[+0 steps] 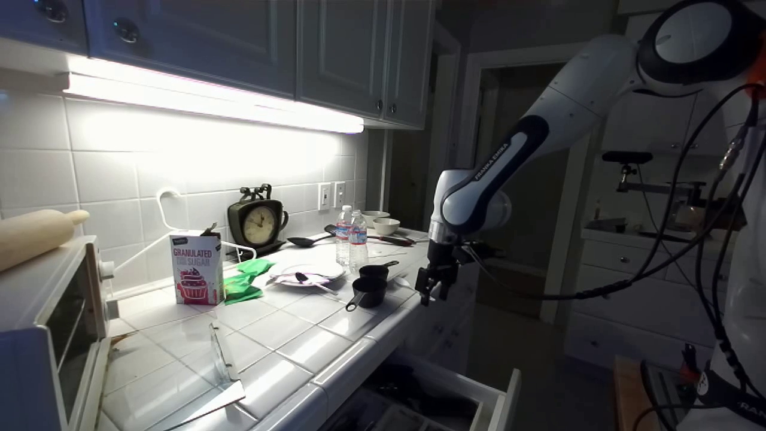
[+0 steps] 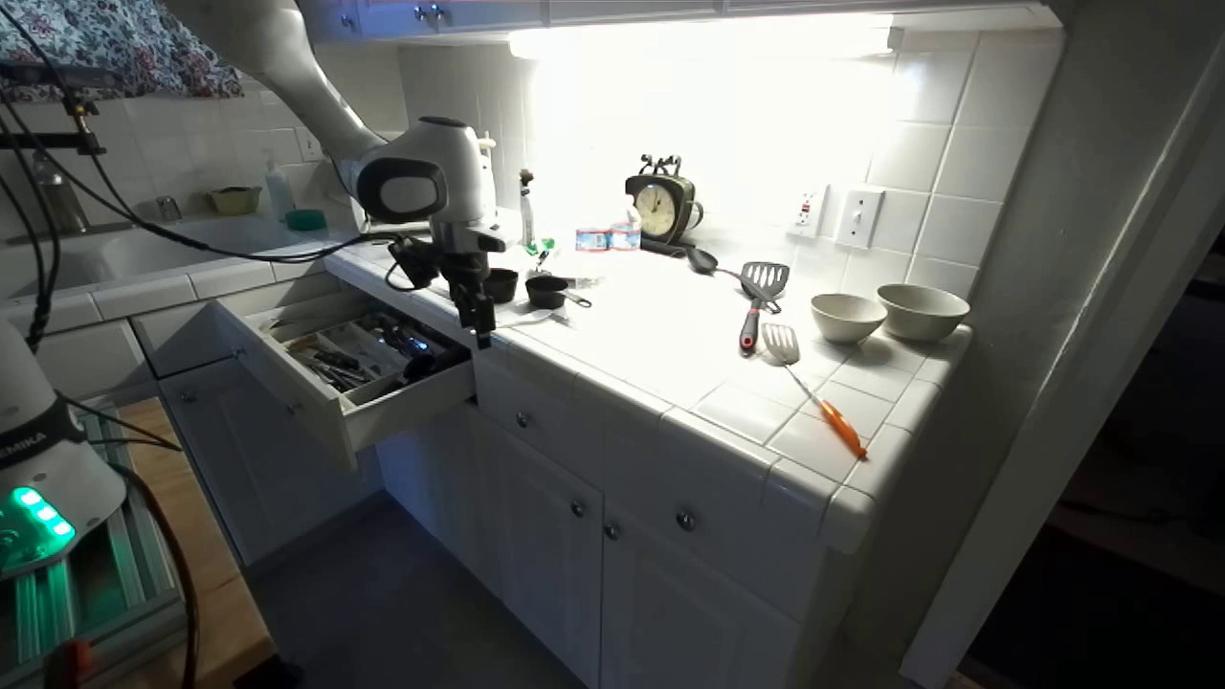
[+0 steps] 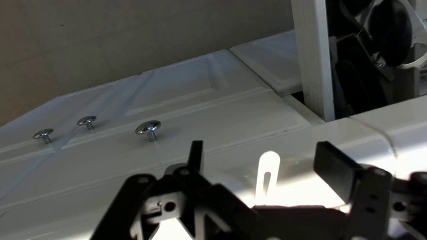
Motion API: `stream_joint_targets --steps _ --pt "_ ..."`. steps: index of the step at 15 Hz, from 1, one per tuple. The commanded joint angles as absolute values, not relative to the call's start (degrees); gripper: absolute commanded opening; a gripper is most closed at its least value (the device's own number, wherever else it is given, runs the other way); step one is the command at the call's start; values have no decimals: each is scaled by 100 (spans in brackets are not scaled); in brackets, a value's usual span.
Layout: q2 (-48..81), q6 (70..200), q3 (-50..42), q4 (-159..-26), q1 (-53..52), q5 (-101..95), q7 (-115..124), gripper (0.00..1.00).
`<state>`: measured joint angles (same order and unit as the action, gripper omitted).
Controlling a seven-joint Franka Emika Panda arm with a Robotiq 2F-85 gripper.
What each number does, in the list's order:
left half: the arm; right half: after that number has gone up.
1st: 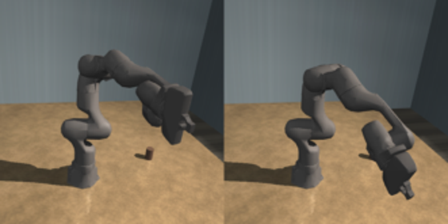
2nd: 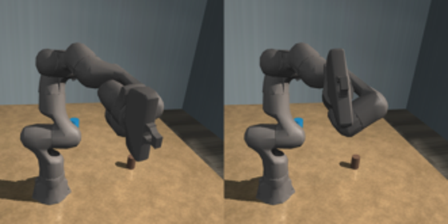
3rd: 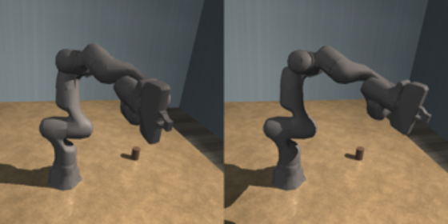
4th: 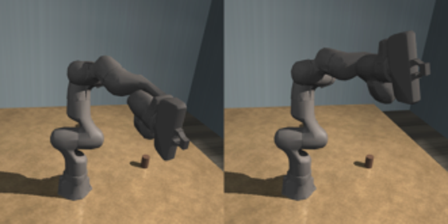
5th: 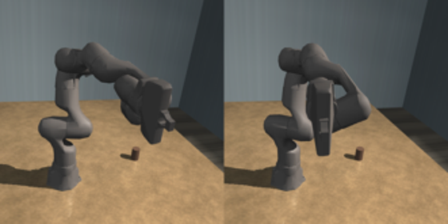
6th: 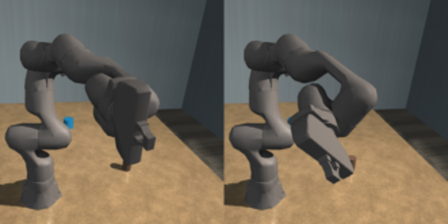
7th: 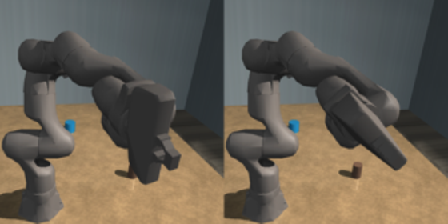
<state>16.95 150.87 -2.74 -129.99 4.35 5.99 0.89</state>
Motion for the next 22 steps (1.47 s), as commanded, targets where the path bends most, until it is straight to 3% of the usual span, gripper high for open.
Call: stream_joint_targets --steps 1,4,6,11,17,19,22 --pt "1754 15120 -181 -12949 482 805 75 84" --pt "1754 15136 -180 -12937 486 830 82 82" --pt "1757 15137 -173 -12923 491 858 79 73" --pt "1737 15168 -171 -12912 503 894 91 69" --pt "1714 15215 -182 -12876 524 938 73 55" --pt "1710 15212 -181 -12846 536 956 52 47" --pt "1701 15230 -192 -12842 555 953 37 18"
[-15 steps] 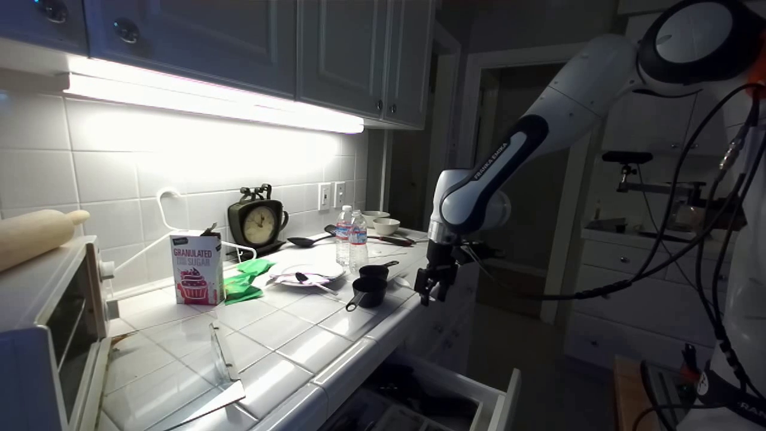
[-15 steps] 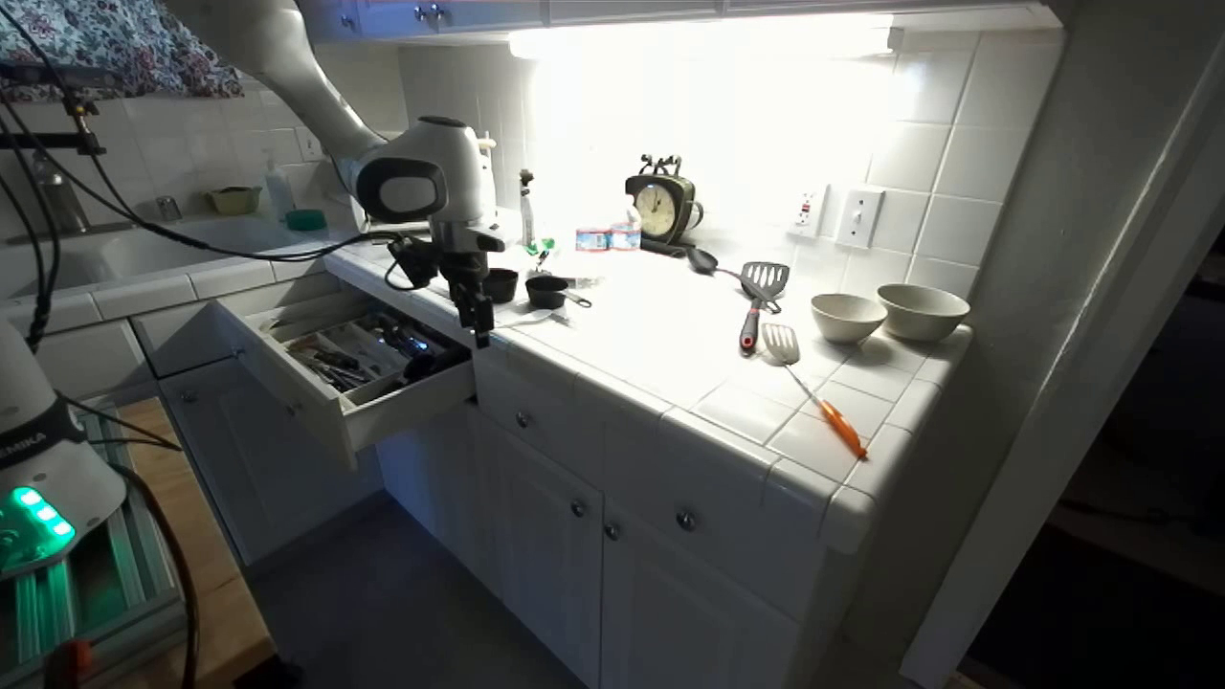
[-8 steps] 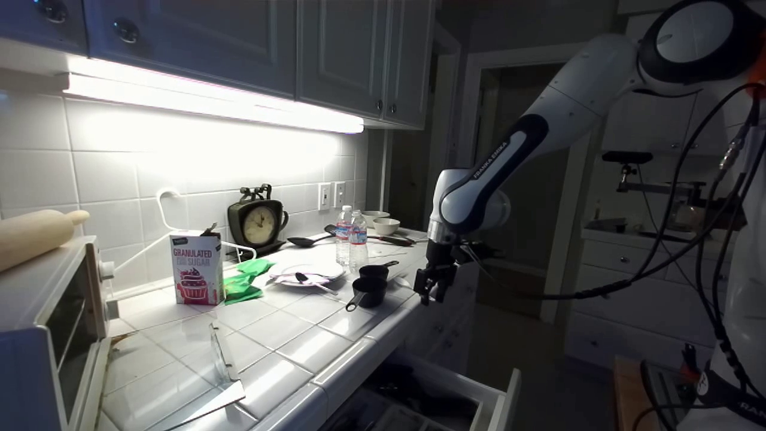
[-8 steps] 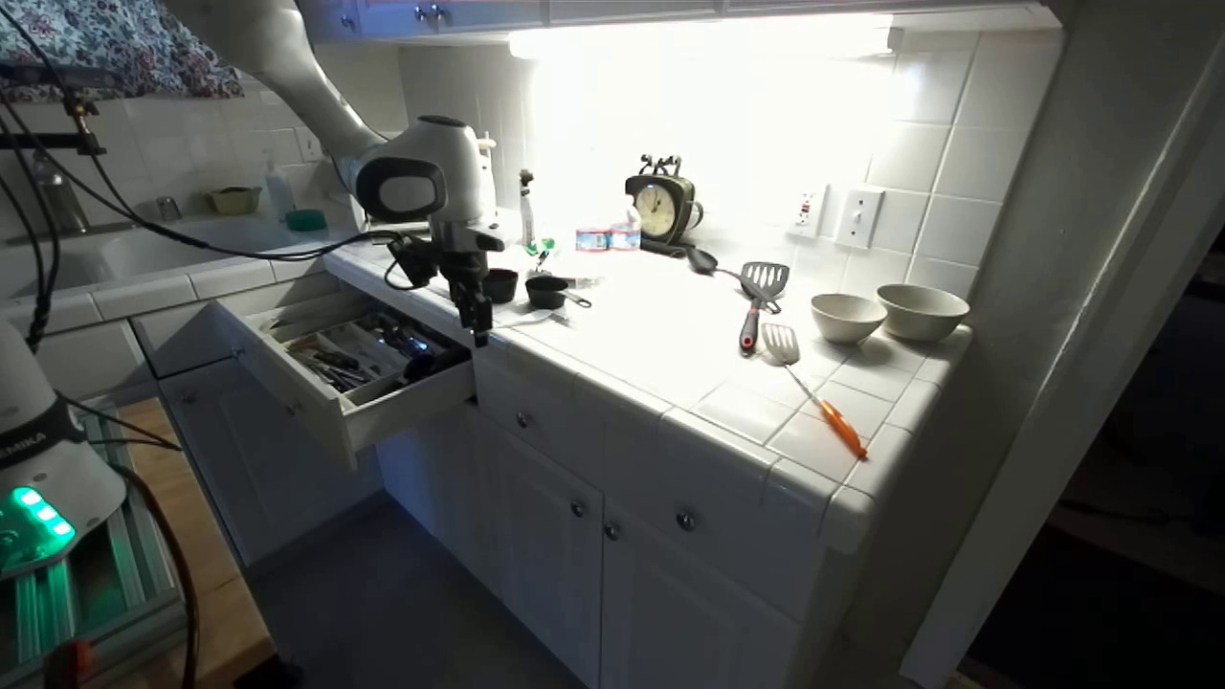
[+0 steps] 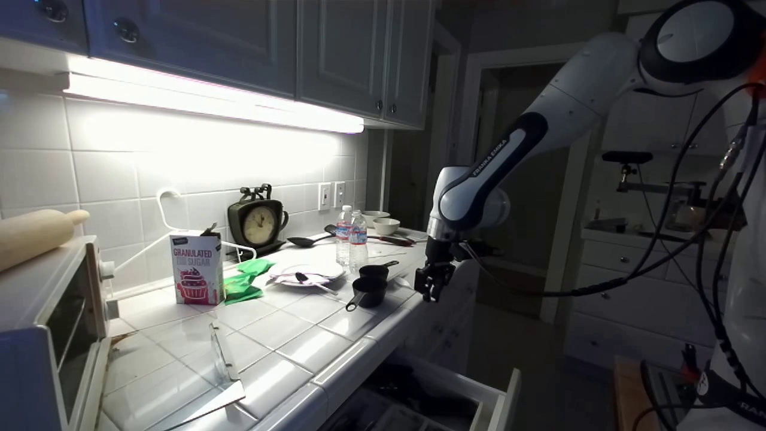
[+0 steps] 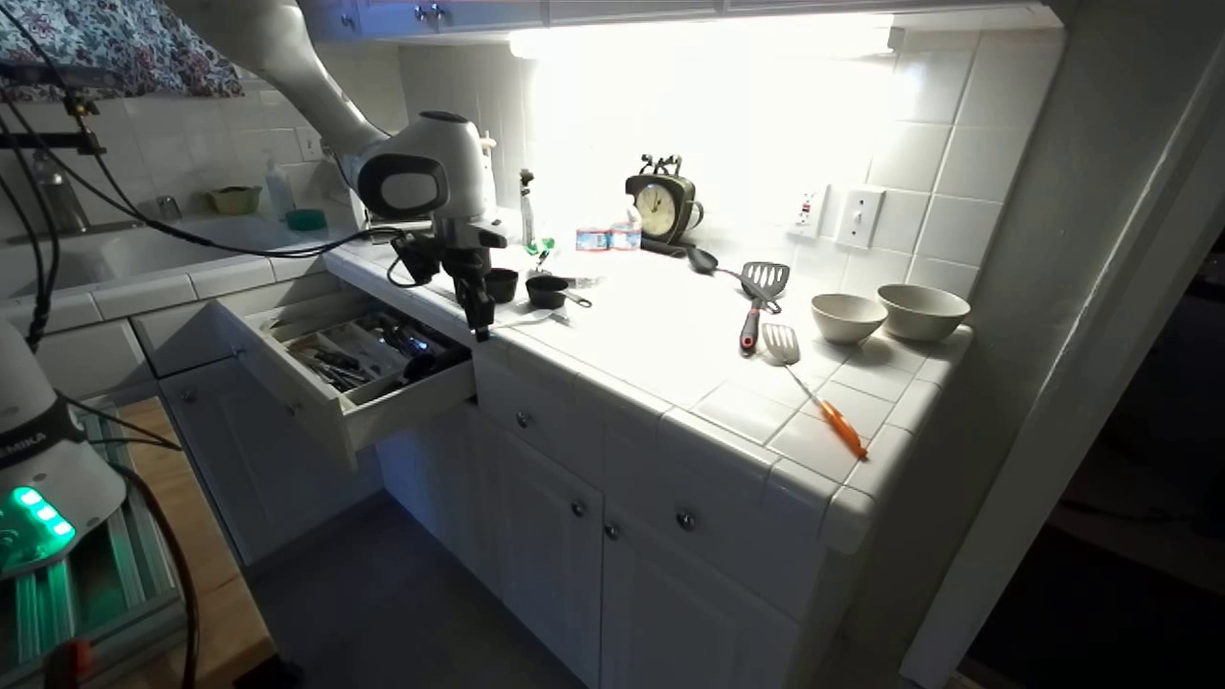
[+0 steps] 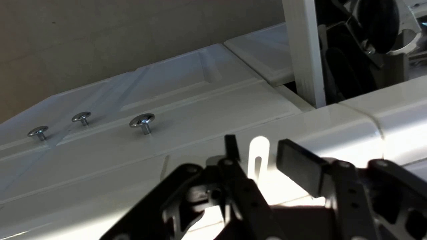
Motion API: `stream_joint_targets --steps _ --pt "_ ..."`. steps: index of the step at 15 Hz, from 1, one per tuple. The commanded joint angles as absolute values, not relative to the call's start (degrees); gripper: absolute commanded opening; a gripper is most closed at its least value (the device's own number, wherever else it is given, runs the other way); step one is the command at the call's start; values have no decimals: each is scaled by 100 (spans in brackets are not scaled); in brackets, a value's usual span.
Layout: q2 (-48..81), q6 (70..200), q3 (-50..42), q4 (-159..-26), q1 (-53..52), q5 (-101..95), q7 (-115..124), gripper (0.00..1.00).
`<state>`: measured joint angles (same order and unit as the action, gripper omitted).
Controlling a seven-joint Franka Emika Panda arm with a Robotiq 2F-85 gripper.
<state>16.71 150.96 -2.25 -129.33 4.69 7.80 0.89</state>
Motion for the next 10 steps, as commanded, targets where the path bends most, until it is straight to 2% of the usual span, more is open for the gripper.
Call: stream_joint_targets --steps 1,3,4,10 --pt "1702 15221 -195 -12836 575 953 31 9" --pt "1693 15221 -199 -12857 602 948 32 0" --pt "1697 15222 -198 -12854 601 944 33 4" --pt "1494 15069 -195 -12940 599 936 30 4"
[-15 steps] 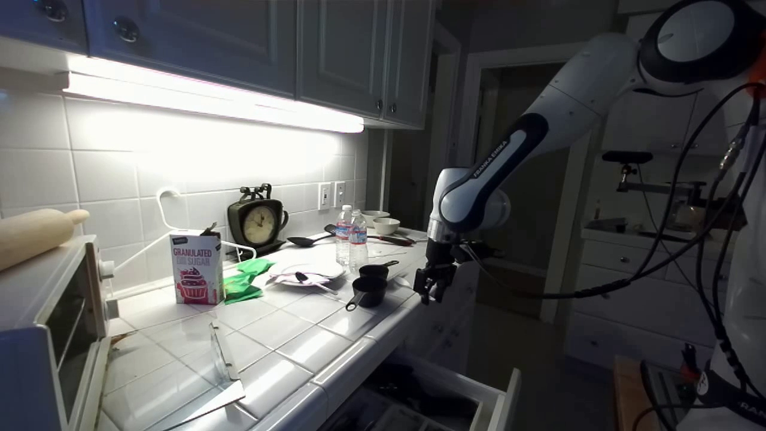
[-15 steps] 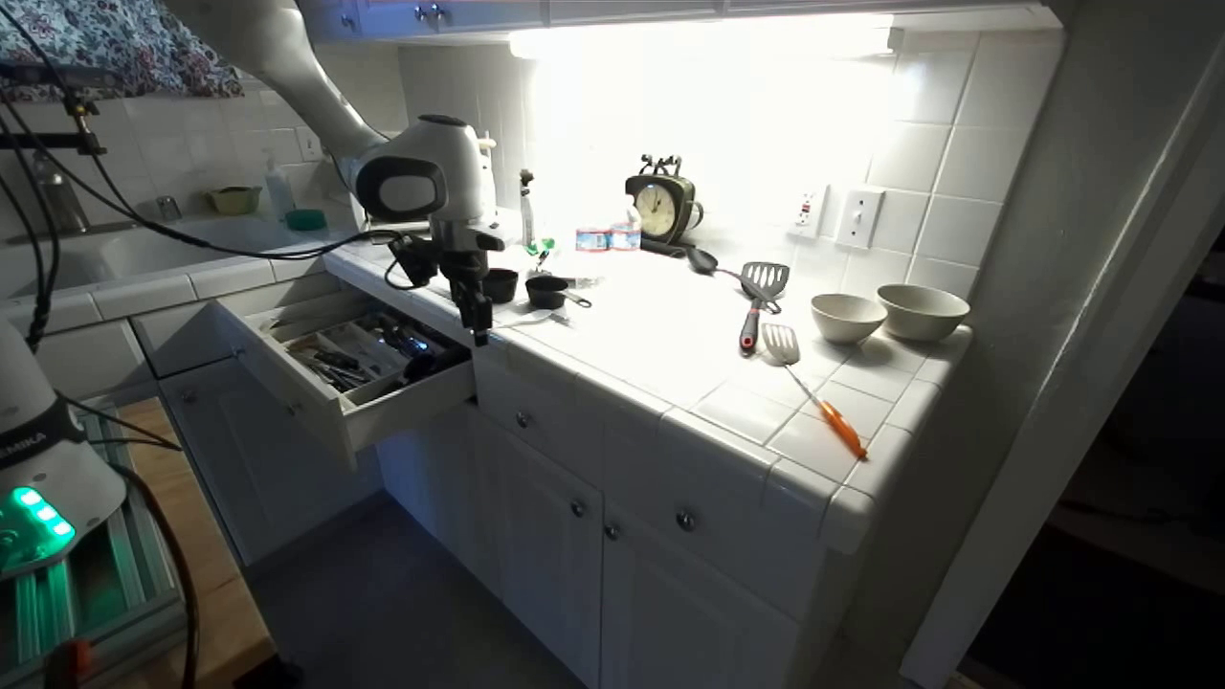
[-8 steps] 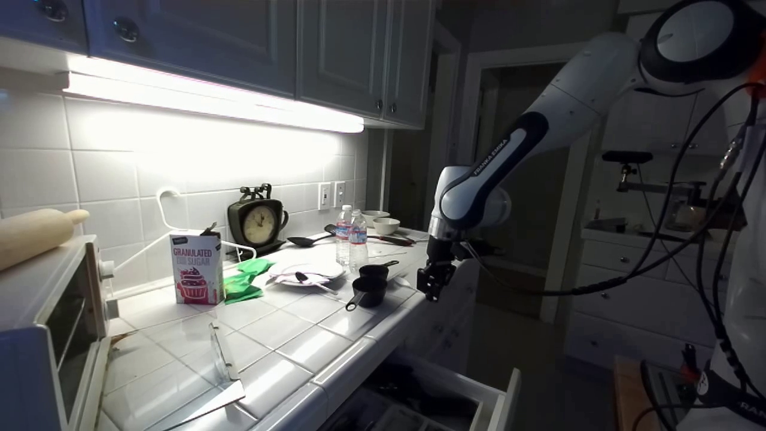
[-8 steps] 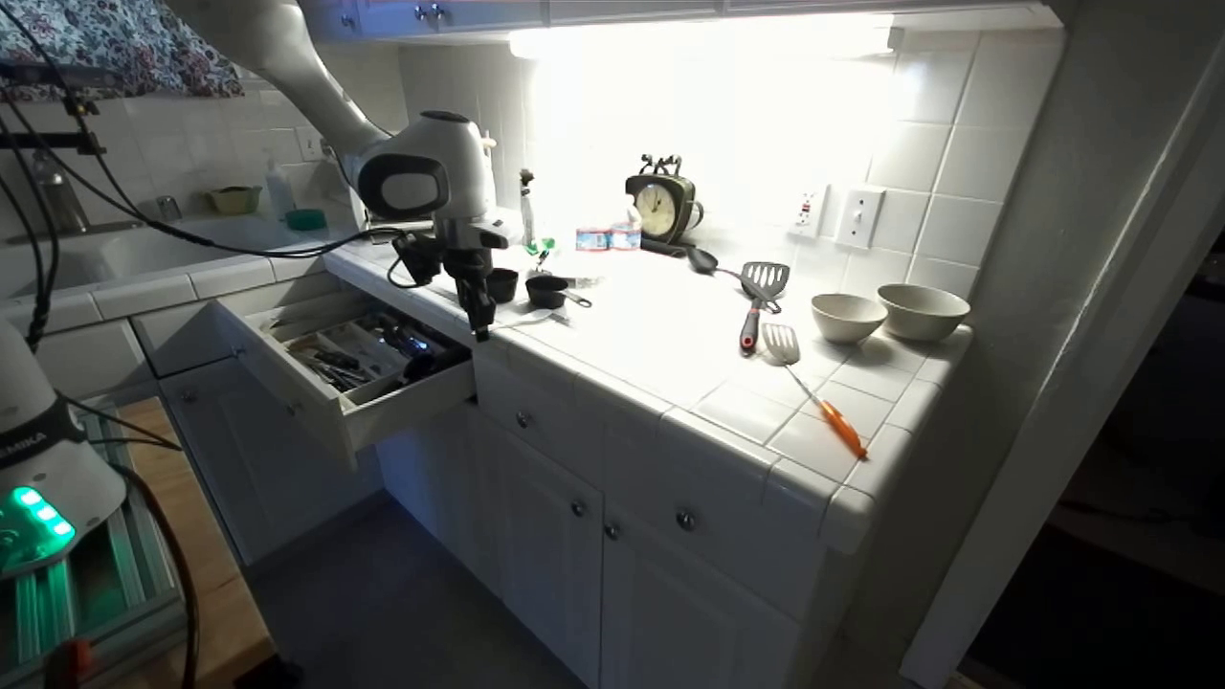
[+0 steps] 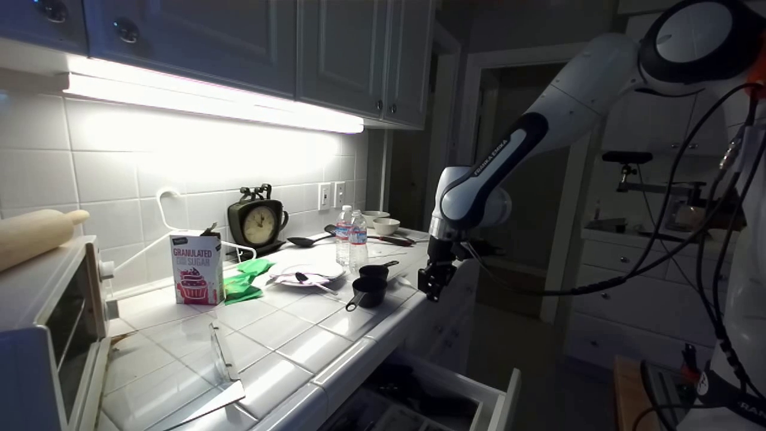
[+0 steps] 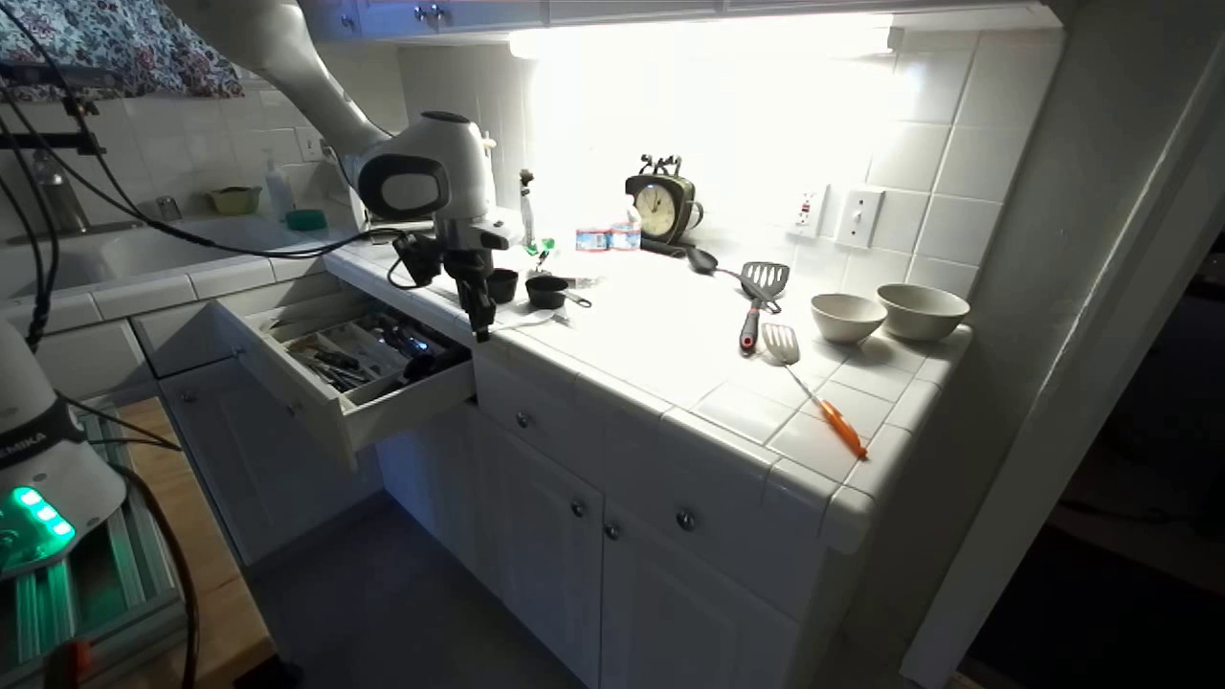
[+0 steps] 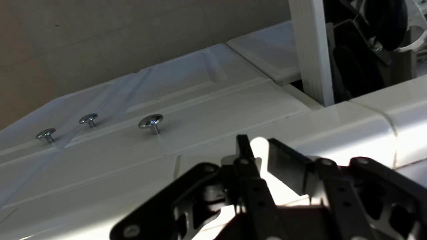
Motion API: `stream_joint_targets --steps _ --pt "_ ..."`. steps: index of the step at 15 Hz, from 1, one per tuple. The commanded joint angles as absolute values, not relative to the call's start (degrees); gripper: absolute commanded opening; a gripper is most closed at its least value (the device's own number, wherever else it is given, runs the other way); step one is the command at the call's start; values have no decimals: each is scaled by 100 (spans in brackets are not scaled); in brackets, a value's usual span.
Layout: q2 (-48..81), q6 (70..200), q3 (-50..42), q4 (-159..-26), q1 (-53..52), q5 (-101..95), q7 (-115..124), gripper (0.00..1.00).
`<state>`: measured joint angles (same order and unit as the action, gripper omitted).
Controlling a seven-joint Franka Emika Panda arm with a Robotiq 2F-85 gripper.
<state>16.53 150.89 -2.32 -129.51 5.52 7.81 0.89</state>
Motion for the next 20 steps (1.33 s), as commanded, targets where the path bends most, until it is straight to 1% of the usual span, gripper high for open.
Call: stream_joint_targets --steps 1,4,10,16,20 --pt "1361 15035 -178 -13013 603 942 -21 4" --pt "982 14856 -147 -13127 610 936 -210 4" --pt "369 13825 -197 -13054 572 951 -733 4" --pt "353 12592 -182 -12666 466 1045 -1352 4" --pt "449 12319 -100 -12476 340 979 -1698 4"
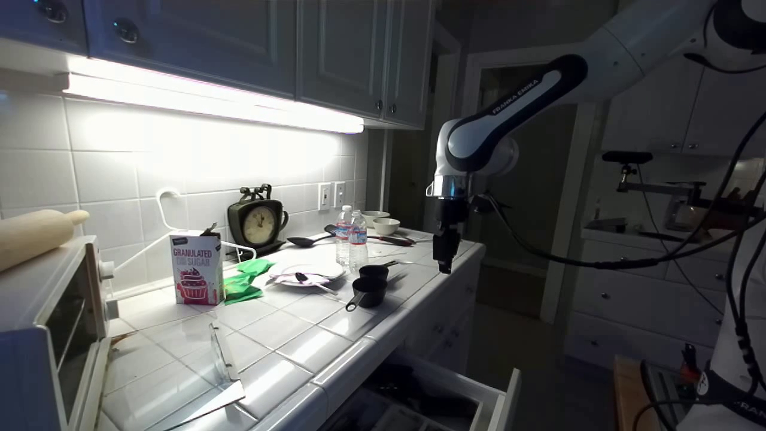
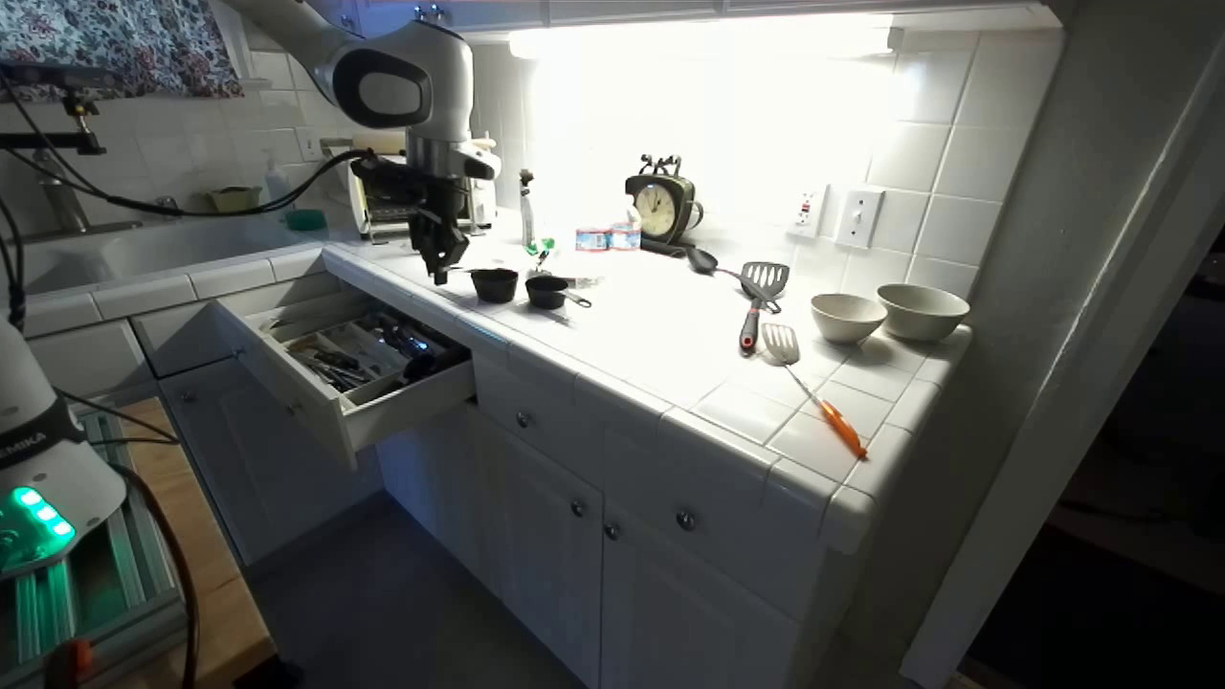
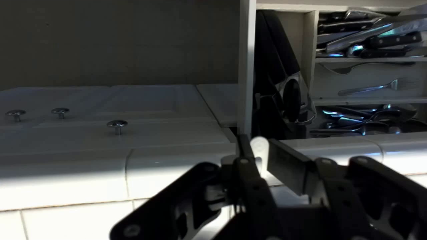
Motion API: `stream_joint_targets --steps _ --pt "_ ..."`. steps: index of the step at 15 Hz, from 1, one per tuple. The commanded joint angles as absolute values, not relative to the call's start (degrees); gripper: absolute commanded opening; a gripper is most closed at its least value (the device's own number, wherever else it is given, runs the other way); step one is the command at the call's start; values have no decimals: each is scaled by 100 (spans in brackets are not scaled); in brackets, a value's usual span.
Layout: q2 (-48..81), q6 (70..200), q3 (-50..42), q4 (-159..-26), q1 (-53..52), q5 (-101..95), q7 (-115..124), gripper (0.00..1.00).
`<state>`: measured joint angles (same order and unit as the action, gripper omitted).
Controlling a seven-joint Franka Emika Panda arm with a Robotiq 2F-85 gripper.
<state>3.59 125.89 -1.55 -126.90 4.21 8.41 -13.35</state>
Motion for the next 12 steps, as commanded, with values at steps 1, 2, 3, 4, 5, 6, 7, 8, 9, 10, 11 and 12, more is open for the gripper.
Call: stream_joint_targets --steps 1,2,3,4,5,6,7,8,9,10,11,12 --pt "483 12316 -69 -12438 303 907 -1792 4" --pt "529 12326 -44 -12390 263 827 -1856 4" --pt "572 12331 -21 -12338 234 731 -1934 4" --pt "626 12310 -3 -12274 212 651 -2031 4" --pt "683 12347 10 -12221 193 527 -2145 4" --pt "734 12374 19 -12165 185 435 -2292 4" --pt "794 12399 19 -12093 184 321 -2440 4" --pt "862 12410 17 -12020 193 235 -2578 4" --pt "932 12424 14 -11937 208 153 -2712 4" --pt "995 12408 14 -11859 228 95 -2857 4" --pt "1046 12403 13 -11786 246 28 -2993 4" --pt "1089 12406 14 -11730 265 -44 -3140 4"
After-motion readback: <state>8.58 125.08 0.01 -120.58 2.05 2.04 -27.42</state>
